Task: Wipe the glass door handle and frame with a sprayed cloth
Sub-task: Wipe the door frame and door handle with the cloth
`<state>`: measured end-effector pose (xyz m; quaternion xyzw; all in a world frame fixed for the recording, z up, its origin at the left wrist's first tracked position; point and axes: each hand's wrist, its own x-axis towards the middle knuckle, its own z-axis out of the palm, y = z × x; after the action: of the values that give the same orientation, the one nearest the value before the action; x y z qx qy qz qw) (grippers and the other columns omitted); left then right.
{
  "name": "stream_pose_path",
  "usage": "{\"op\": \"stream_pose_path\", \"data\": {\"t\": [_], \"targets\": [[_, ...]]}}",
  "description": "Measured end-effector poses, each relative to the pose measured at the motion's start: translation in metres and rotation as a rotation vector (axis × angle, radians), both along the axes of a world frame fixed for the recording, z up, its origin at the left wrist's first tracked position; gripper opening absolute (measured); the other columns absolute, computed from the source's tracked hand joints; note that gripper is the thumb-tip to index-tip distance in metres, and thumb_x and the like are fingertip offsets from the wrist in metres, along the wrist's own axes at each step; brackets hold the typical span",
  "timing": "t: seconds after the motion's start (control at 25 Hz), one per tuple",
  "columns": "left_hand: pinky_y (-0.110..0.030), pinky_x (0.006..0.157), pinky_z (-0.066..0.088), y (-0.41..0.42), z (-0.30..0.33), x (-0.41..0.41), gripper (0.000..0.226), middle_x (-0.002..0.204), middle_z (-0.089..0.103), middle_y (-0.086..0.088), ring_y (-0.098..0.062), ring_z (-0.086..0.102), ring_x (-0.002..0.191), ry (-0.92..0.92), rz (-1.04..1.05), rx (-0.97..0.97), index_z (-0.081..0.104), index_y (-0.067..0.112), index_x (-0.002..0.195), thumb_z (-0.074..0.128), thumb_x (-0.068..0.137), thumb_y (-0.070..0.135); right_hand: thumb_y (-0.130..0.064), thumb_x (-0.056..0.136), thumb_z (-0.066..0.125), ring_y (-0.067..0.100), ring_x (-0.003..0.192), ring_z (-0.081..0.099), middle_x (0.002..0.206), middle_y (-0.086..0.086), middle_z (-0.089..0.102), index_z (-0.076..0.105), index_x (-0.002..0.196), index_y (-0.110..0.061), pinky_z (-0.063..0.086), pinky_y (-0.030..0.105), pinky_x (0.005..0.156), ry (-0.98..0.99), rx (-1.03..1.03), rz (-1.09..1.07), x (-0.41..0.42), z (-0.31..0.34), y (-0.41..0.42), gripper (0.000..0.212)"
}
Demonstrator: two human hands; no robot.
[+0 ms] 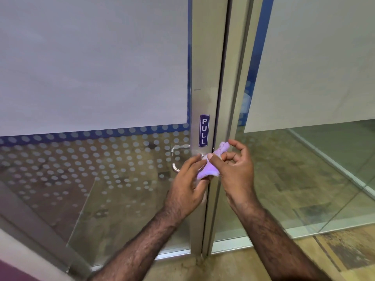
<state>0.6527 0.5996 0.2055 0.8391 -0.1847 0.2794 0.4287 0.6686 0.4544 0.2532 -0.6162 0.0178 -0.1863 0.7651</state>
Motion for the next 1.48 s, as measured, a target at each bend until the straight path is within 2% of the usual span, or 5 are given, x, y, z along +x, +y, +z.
{"op": "stream_pose_path", "data": {"t": [0.28, 0.56, 0.8, 1.2, 1.48], "targets": [[-0.025, 0.075, 0.055, -0.014, 0.006, -0.022, 0.012, 0.083, 0.076, 0.02, 0.004, 0.066, 0.077, 0.309, -0.001, -0.384, 0.078, 0.02, 0.1, 0.067, 0.096, 0.022, -0.029, 0.087, 0.091, 0.015, 0.074, 0.074, 0.092, 0.007, 0.078, 0.067, 0.127, -0.024, 0.062, 0.025, 0.065, 0.007, 0.14, 0.136, -0.023, -0.006, -0.024, 0.047], [-0.062, 0.103, 0.056, -0.007, 0.013, -0.039, 0.023, 0.118, 0.079, -0.025, -0.035, 0.075, 0.104, 0.7, -0.175, -0.88, 0.075, 0.001, 0.12, 0.07, 0.104, 0.016, -0.06, 0.067, 0.095, 0.018, 0.113, 0.079, 0.132, 0.0, 0.078, 0.067, 0.14, -0.024, 0.063, 0.036, 0.09, 0.332, -0.092, 0.388, -0.04, -0.041, -0.055, 0.086], [-0.042, 0.089, 0.065, 0.017, 0.002, -0.048, 0.047, 0.125, 0.078, -0.019, -0.033, 0.077, 0.111, 0.883, -0.401, -0.808, 0.075, 0.013, 0.123, 0.077, 0.079, -0.002, -0.019, 0.069, 0.098, 0.036, 0.111, 0.08, 0.125, 0.019, 0.081, 0.077, 0.12, -0.011, 0.061, 0.057, 0.103, 0.362, 0.056, 0.552, -0.047, -0.058, -0.059, 0.056], [-0.047, 0.093, 0.052, 0.038, -0.001, -0.056, 0.038, 0.129, 0.075, -0.025, -0.036, 0.067, 0.112, 0.913, -0.381, -0.85, 0.081, 0.009, 0.104, 0.06, 0.074, 0.001, 0.033, 0.088, 0.047, 0.022, 0.096, 0.078, 0.103, 0.004, 0.084, 0.08, 0.066, -0.014, 0.062, 0.032, 0.079, 0.257, 0.02, 0.545, -0.052, -0.057, -0.063, 0.06], [-0.038, 0.083, 0.063, 0.028, -0.007, -0.068, 0.058, 0.126, 0.077, -0.018, -0.028, 0.074, 0.102, 0.996, -0.328, -0.971, 0.067, 0.012, 0.136, 0.082, 0.079, 0.017, 0.03, 0.091, 0.052, 0.019, 0.086, 0.079, 0.102, 0.008, 0.084, 0.084, 0.091, -0.016, 0.068, 0.03, 0.073, 0.233, 0.019, 0.469, -0.052, -0.057, -0.061, 0.057]]}}
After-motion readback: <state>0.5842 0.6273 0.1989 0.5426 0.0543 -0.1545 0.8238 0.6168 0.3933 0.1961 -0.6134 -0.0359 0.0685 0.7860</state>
